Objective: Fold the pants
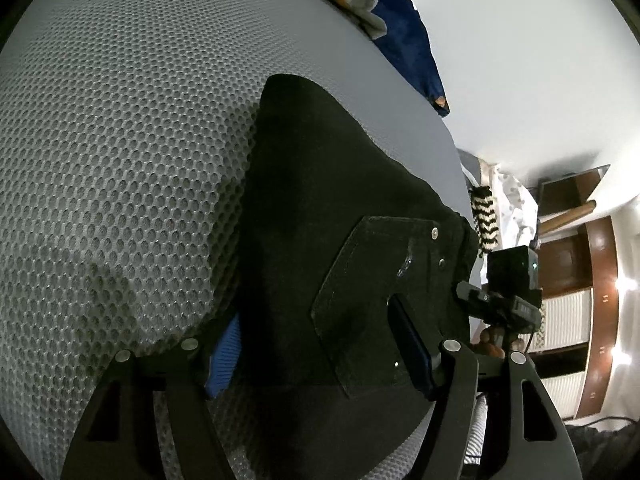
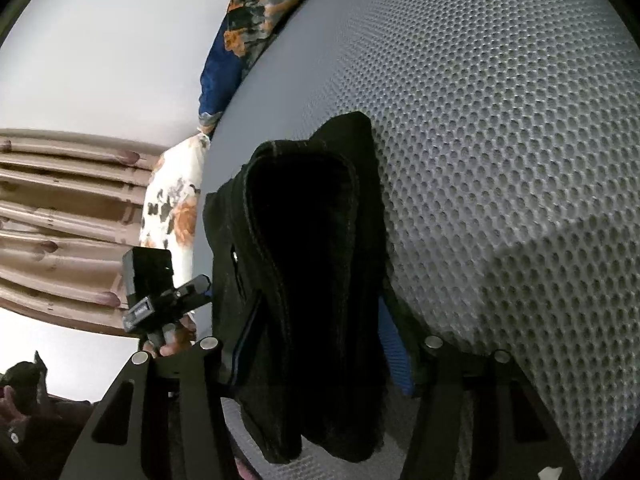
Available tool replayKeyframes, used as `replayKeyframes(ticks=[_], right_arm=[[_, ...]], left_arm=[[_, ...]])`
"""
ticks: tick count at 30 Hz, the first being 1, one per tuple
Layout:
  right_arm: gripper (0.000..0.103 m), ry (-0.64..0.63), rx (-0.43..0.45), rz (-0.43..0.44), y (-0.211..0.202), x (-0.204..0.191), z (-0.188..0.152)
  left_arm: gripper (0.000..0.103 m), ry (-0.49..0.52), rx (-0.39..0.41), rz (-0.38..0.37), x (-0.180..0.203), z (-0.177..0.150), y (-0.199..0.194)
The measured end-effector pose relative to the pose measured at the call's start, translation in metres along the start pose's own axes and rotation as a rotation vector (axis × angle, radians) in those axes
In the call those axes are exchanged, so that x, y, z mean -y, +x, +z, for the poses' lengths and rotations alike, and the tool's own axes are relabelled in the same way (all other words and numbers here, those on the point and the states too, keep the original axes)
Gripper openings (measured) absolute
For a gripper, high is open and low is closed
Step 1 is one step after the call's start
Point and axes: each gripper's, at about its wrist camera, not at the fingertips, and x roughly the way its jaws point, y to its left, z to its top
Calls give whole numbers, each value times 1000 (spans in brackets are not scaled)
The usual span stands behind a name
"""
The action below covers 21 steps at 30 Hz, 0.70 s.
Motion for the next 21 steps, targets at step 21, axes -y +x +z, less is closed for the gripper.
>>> replayKeyframes(ticks=[21], right_arm=[[43,-15,78,-29,25,-16,2]], left_arm=[[40,84,73,242,51,-16,20]])
